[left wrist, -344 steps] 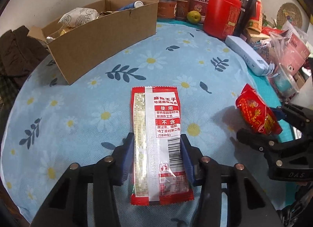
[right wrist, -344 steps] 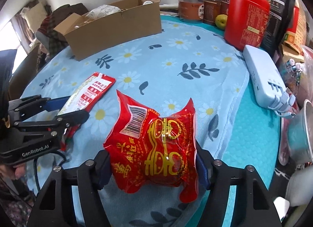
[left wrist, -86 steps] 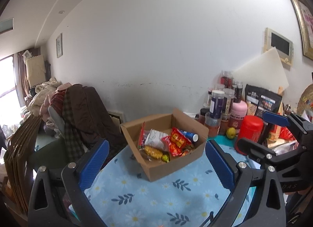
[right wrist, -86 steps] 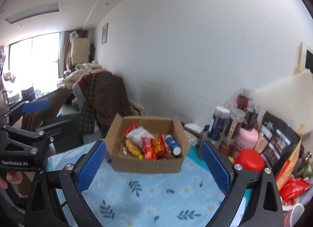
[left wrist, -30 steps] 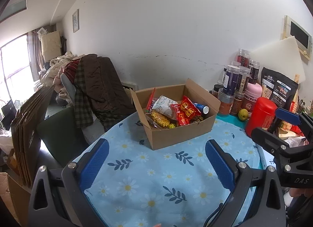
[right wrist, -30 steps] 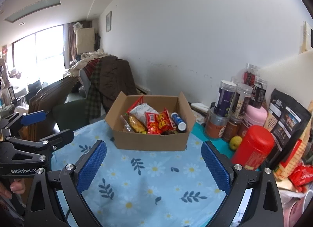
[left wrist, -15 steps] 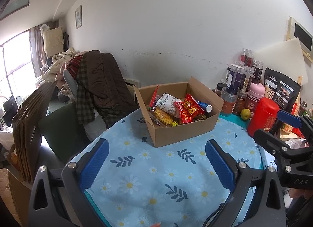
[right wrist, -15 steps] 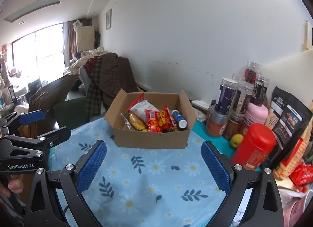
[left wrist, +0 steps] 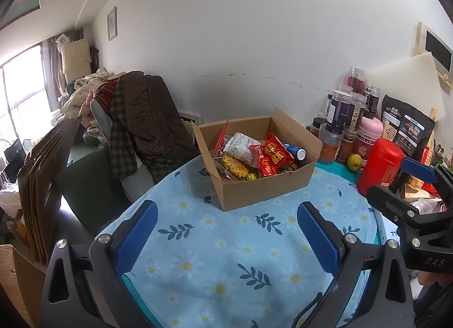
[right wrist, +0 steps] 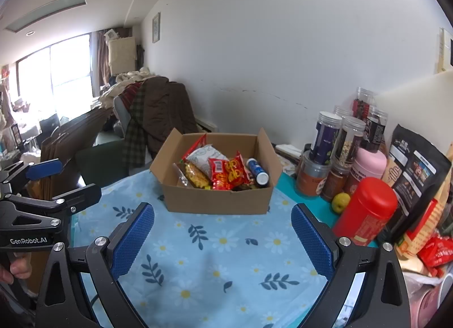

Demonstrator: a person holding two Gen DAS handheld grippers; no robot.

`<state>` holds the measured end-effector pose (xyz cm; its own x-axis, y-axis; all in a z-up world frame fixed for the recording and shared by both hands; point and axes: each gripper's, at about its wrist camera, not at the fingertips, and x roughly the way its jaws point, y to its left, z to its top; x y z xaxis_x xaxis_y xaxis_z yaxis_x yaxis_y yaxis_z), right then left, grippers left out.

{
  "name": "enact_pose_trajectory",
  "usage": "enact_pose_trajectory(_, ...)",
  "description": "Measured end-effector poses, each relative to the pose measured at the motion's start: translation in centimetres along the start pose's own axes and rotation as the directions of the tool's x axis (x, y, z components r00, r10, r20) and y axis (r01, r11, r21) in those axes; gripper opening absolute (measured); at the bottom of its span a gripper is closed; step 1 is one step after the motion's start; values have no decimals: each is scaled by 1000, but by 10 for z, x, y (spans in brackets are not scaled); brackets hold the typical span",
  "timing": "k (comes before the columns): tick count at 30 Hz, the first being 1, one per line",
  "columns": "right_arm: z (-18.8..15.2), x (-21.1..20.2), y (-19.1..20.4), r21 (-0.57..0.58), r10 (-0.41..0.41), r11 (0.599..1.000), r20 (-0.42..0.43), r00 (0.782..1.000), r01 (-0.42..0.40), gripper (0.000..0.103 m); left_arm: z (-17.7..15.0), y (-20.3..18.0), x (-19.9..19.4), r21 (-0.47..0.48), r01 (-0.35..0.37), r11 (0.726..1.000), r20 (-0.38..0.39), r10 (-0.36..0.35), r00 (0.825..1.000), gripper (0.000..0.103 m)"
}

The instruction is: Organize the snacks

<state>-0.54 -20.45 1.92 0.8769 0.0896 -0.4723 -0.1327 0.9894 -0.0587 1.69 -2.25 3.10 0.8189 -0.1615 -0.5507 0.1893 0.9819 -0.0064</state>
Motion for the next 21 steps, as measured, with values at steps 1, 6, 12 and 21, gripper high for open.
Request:
enact_pose_trajectory(1, 0, 0, 0, 0, 1, 1000, 0, 1000, -1, 99, 0, 0, 0, 0, 1, 1000, -1, -1, 1000, 101)
enact_pose_trajectory(6, -1, 0, 0, -2, 0, 1000, -3, 1000, 0, 99, -1, -1, 1, 3, 2, 1000, -9, -2, 1000, 101)
enact_pose_trajectory(12, -1, 1, -1, -5, -3, 1000, -8, 1000, 3, 99, -2, -2, 3, 9, -1, 1000, -17, 2, 1000, 101)
enact_pose_trajectory(21, -1, 3, -1, -8, -5, 1000, -10, 1000, 5, 99, -3, -2, 4, 12, 3, 1000, -21, -3, 1000, 101)
